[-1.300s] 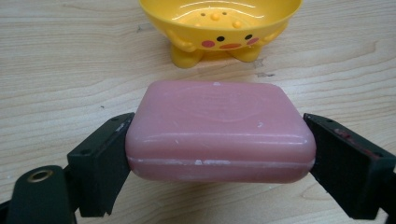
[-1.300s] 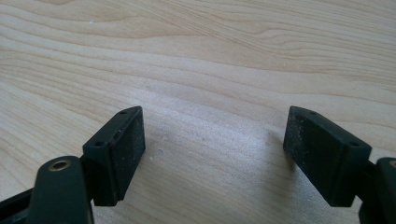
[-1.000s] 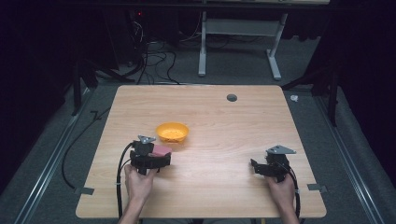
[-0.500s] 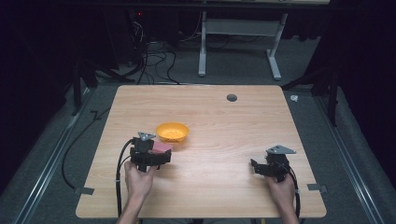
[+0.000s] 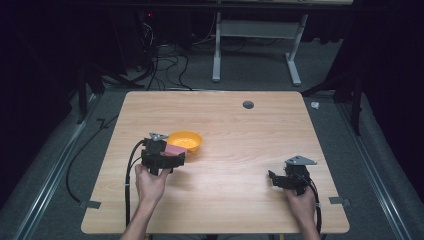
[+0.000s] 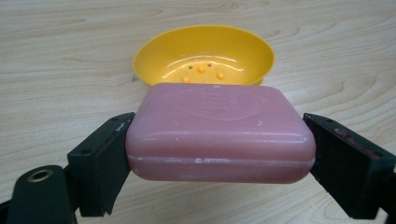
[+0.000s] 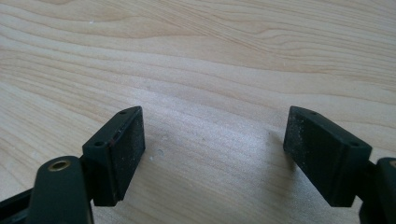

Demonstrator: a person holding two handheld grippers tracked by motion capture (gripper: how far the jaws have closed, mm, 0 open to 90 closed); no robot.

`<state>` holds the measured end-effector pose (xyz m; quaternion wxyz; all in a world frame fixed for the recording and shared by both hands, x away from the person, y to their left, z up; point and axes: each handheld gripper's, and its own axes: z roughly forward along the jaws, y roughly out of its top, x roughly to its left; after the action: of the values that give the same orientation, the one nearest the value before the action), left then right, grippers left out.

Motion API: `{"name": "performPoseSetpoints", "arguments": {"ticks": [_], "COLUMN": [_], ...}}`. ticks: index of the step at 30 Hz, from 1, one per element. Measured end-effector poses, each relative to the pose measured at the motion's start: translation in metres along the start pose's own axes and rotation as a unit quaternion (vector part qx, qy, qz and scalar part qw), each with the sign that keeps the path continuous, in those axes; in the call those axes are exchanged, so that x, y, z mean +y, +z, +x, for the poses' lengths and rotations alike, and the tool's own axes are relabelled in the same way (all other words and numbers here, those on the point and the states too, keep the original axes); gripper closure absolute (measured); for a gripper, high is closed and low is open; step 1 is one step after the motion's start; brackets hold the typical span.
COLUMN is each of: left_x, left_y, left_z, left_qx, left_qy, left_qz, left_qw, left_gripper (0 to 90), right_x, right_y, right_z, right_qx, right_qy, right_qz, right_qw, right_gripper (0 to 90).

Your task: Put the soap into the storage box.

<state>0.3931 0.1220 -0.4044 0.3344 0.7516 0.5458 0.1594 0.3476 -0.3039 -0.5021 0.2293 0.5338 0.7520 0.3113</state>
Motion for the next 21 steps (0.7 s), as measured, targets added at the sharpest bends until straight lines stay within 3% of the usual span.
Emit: {"name": "performPoseSetpoints", "arguments": {"ticks": [9,21], "left_x": [0.016,0.032], "left_y": [0.010,0.029], "left_z": [0.001,0.000], "left_qx": [-0.009,-0.003], "left_qy": [-0.007,-0.004], "left_qz": [0.009,0.029], "left_qw": [0.9999,0.9996], "left_gripper": [13.7,13.7], "right_x": [0.000,0.000], "right_y": [0.000,0.000], "right_z": [0.000,0.000], "right_qx": [0.000,0.001], "right_qy": [0.000,0.000], "right_qz": [0.000,0.000], "right_qw": [1.0000,1.0000], "right_gripper": [21.3,21.3]}}
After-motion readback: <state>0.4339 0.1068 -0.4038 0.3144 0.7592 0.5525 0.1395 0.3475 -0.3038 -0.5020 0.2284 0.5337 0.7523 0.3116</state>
